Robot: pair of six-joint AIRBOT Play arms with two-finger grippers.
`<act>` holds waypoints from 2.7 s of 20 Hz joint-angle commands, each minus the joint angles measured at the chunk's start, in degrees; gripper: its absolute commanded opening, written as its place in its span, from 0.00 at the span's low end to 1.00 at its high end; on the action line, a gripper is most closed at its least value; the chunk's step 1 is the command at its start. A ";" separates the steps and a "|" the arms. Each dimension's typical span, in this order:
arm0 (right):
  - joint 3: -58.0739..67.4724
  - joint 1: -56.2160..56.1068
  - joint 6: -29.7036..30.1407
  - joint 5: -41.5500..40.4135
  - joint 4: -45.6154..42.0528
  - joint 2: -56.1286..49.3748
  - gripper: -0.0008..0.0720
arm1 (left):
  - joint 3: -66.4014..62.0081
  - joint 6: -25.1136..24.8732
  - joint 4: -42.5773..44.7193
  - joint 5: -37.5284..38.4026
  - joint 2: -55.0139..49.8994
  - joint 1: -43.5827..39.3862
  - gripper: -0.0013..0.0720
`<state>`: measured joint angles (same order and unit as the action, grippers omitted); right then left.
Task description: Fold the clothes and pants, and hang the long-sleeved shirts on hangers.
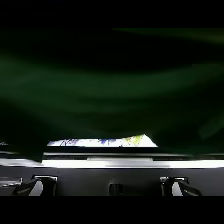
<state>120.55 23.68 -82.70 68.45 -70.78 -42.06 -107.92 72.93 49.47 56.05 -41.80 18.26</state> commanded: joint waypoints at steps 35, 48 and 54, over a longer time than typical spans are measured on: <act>-21.27 -15.32 -17.20 -6.71 0.68 -63.54 0.08 | 10.03 2.64 -1.27 1.14 -66.82 -10.84 0.04; -34.07 -15.30 -14.78 25.64 -3.80 -58.36 0.08 | 21.38 5.95 13.33 34.49 -63.63 -7.32 0.04; -36.30 -15.30 -17.20 22.03 -3.96 -58.36 0.08 | 22.01 5.97 13.33 33.05 -63.63 -7.76 0.05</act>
<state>85.38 8.36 -98.76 91.90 -75.20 -100.47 -86.63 78.70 62.57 89.17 -105.43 10.66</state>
